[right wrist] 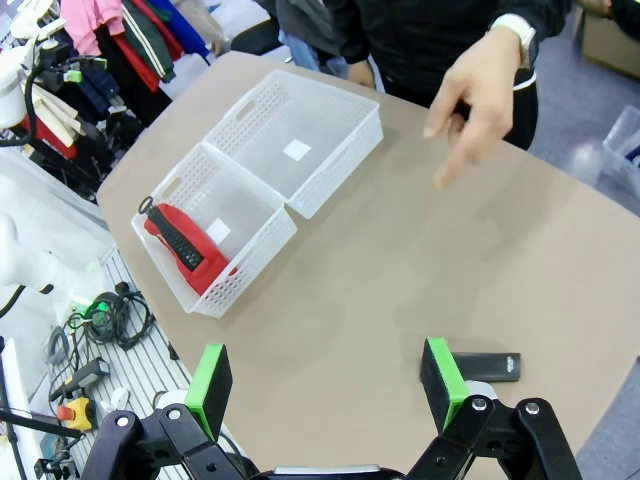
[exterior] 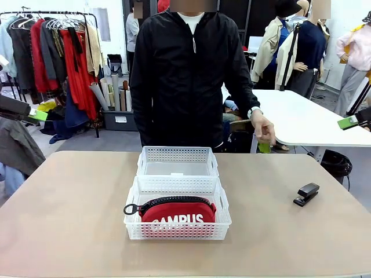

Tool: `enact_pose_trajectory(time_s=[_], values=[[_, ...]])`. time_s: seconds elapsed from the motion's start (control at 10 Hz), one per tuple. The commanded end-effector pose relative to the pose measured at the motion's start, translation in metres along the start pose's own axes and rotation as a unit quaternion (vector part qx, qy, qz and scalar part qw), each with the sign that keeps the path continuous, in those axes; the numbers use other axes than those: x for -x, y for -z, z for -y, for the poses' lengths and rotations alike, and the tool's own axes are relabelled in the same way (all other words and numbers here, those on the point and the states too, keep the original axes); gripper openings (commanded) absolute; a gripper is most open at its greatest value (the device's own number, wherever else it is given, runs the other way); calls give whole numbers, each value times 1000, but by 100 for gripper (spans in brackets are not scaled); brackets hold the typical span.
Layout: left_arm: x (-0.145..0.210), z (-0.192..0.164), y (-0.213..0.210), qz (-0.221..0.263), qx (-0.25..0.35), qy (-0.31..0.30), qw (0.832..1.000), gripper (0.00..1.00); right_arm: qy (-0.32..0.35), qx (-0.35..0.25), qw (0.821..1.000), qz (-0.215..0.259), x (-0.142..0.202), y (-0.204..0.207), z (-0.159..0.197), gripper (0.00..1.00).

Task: Distribute items into two baskets.
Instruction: Pick up the Stapler that the person points to.

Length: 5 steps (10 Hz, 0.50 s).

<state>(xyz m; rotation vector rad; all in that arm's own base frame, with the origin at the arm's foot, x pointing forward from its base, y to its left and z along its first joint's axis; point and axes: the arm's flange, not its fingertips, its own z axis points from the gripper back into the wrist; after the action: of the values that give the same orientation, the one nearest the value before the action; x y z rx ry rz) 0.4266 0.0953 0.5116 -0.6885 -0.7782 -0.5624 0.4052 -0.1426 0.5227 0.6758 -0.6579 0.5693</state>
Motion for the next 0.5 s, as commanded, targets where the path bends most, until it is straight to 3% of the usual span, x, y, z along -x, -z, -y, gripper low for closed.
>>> enact_pose_trajectory(time_s=[0.0,0.4], values=[[0,-1,-1,0,-2,1,1000,100,-4,-1,1000,4,-2,0,-1,100],[0,-1,-1,0,-2,1,1000,100,-4,-1,1000,4,-2,0,-1,100]])
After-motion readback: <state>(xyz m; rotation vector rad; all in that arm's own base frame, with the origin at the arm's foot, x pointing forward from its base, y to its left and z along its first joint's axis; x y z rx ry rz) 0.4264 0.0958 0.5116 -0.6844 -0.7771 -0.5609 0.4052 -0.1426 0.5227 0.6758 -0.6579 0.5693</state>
